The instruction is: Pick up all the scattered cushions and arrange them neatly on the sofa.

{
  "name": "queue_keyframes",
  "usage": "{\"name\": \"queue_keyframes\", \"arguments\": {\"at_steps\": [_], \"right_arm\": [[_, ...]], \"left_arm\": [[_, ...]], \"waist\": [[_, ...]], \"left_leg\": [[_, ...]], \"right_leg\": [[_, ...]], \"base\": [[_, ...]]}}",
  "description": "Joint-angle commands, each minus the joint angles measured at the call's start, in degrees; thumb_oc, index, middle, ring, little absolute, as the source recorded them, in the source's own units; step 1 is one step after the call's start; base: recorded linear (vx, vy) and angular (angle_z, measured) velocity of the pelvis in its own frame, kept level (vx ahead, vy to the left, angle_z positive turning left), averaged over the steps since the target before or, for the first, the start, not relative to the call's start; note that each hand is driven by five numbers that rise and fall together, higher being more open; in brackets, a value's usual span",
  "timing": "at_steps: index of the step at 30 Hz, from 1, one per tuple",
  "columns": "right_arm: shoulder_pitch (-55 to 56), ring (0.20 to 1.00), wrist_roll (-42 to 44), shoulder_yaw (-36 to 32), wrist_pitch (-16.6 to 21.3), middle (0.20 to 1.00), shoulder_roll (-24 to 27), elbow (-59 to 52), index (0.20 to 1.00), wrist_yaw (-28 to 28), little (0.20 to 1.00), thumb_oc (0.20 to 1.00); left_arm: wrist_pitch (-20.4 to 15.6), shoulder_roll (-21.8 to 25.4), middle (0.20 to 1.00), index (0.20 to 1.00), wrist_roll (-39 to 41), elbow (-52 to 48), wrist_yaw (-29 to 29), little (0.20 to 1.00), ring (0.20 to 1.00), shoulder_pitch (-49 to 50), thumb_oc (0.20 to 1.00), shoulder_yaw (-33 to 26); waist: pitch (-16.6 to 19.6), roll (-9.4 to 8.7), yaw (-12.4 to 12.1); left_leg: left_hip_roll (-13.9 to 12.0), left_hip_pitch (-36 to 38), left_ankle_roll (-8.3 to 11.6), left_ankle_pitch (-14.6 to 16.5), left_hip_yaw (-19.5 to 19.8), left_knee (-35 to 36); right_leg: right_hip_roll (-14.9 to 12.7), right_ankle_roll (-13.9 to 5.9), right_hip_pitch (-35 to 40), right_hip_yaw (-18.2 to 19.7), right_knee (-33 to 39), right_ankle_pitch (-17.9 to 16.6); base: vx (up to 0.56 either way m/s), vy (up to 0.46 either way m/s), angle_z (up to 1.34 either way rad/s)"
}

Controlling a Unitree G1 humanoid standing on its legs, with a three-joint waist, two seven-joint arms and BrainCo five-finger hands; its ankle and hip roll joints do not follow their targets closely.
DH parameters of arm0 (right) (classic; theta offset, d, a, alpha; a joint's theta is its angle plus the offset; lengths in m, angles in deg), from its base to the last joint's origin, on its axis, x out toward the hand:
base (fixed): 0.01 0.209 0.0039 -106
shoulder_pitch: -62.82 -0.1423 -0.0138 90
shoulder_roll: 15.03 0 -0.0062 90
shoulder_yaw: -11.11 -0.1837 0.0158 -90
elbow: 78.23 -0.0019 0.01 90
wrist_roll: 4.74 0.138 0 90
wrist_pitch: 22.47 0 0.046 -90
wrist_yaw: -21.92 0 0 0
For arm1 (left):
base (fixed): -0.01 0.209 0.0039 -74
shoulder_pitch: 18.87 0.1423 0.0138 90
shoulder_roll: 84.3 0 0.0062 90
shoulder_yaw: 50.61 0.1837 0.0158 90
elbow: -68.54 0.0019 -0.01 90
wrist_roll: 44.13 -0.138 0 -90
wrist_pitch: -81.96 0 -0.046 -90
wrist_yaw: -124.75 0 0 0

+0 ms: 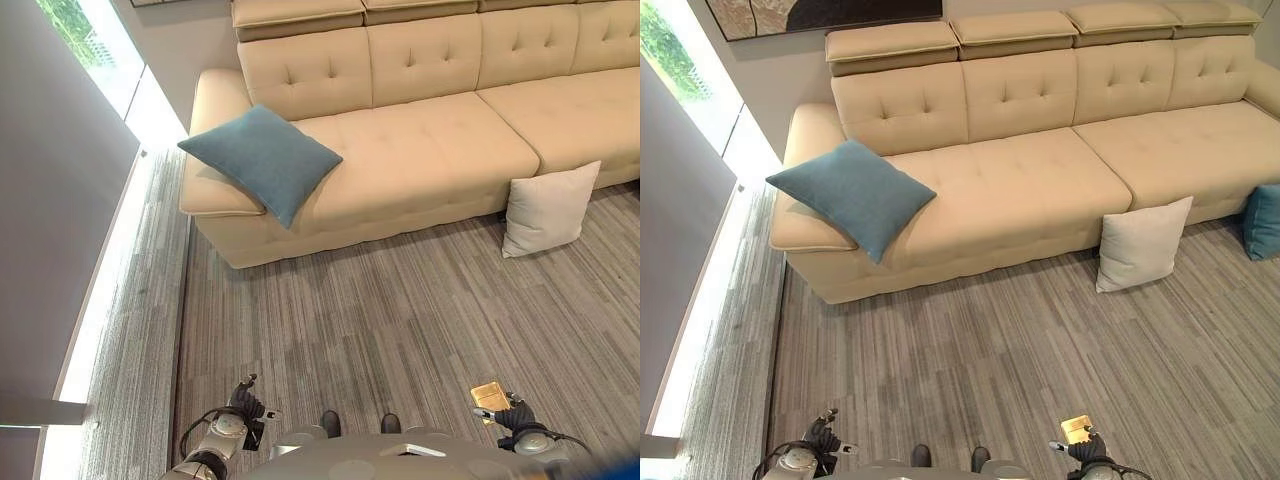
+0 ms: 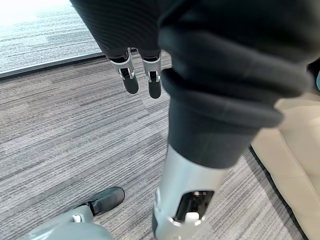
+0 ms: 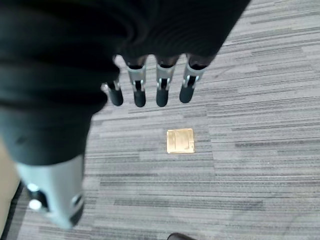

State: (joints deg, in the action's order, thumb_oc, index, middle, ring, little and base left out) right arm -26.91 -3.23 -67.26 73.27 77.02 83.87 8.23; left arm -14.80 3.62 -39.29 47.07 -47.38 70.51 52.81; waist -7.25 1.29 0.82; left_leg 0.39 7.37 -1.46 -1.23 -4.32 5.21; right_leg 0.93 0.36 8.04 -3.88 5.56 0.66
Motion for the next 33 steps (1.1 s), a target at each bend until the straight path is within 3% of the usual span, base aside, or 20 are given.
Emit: {"name": "queue_keyframes", "arguments": {"at_steps": [1,19,20,21,24,27,31,32,33], "right_arm": [[-2.33,1.0,1.33,-0.09,0.16,1.0,0.76,1.74,1.0,-0.52,1.0,1.0],[-2.73,1.0,-1.33,2.08,-1.14,1.0,-0.13,2.65,1.0,-1.76,1.0,1.0],[-2.76,1.0,-1.21,2.15,-1.08,1.0,-0.06,2.38,1.0,-1.74,1.0,1.0],[-3.42,1.0,-0.87,2.66,-0.96,1.0,0.63,1.99,1.0,-1.69,1.0,1.0],[-3.68,1.0,-0.11,2.93,-0.74,1.0,1.18,0.91,1.0,-1.14,1.0,1.0],[-4.01,1.0,0.12,4.11,-0.97,1.0,1.68,-0.07,1.0,0.03,1.0,1.0],[-4.19,1.0,-1.24,4.5,-1.27,1.0,0.95,-0.57,1.0,1.05,1.0,1.0],[-4.28,1.0,-1.53,4.66,-1.29,1.0,0.88,-0.7,1.0,1.02,1.0,1.0],[-4.9,1.0,-2.79,5.39,-1.68,1.0,0.69,-0.84,1.0,1.37,1.0,1.0]], "left_arm": [[-0.53,0.16,1.0,1.0,-1.55,3.12,1.14,1.0,1.0,-3.31,1.0,-1.06],[0.25,-0.92,1.0,1.0,-2.19,3.58,1.56,1.0,1.0,-3.9,1.0,1.01],[0.27,-0.86,1.0,1.0,-2.08,3.35,1.58,1.0,1.0,-4.26,1.0,1.4],[0.35,-0.67,1.0,1.0,-1.93,2.52,1.38,1.0,1.0,-5.75,1.0,2.45],[0.19,-0.78,1.0,1.0,-1.9,2.22,1.04,1.0,1.0,-6.23,1.0,2.96],[0.35,-0.33,1.0,1.0,-2.64,2.05,0.51,1.0,1.0,-6.55,1.0,3.32],[0.75,0.32,1.0,1.0,-3.53,2.92,-0.02,1.0,1.0,-5.52,1.0,1.9],[0.72,0.43,1.0,1.0,-3.42,2.9,-0.04,1.0,1.0,-5.37,1.0,1.67],[0.76,0.65,1.0,1.0,-2.86,2.54,0.1,1.0,1.0,-4.98,1.0,0.79]], "waist": [[-0.19,-2.83,0.38],[-1.49,-3.06,0.56],[-2.14,-3.37,0.81],[-4.46,-4.59,0.58],[-5.14,-5.19,0.42],[-4.73,-5.59,-0.21],[-2.72,-5.58,-0.5],[-2.64,-5.63,-0.83],[-2.51,-5.23,-1.8]], "left_leg": [[-0.68,0.68,2.24,5.45,1.17,-0.21],[-2.15,-0.66,3.17,3.82,2.01,-0.79],[-2.49,-2.58,3.4,4.34,2.33,-3.89],[-1.48,-8.95,3.87,6.25,3.85,-14.98],[-0.86,-13.15,3.91,6.2,3.67,-20.0],[-0.18,-17.81,3.21,4.85,0.97,-17.14],[0.76,-13.88,1.56,5.56,0.82,-13.12],[1.0,-13.17,1.03,6.08,0.64,-12.84],[2.14,-11.0,-0.96,7.41,1.0,-11.7]], "right_leg": [[-3.12,-5.1,0.21,-1.39,-0.56,1.35],[-2.08,-4.06,-0.39,-2.14,-0.56,1.69],[-2.03,-3.45,-0.58,-2.14,-0.92,1.81],[-1.97,-1.6,-1.75,-1.96,-2.94,2.73],[-2.44,-1.19,-1.58,-2.49,-2.78,3.14],[-2.55,-1.32,-1.31,-3.51,-2.75,4.34],[-2.68,-1.89,-1.19,-1.76,-6.59,6.7],[-3.03,-2.27,-1.33,-1.35,-7.83,6.98],[-4.16,-4.25,-3.55,-0.57,-14.0,6.23]], "base": [[0.0,0.0,0.0],[-0.03,-0.048,0.01],[-0.13,-0.166,0.38],[-0.12,-0.135,0.68],[0.01,-0.033,0.4],[0.18,0.086,0.36],[0.23,0.129,-0.1],[0.28,0.235,-0.5],[0.21,0.197,-0.55]]}}
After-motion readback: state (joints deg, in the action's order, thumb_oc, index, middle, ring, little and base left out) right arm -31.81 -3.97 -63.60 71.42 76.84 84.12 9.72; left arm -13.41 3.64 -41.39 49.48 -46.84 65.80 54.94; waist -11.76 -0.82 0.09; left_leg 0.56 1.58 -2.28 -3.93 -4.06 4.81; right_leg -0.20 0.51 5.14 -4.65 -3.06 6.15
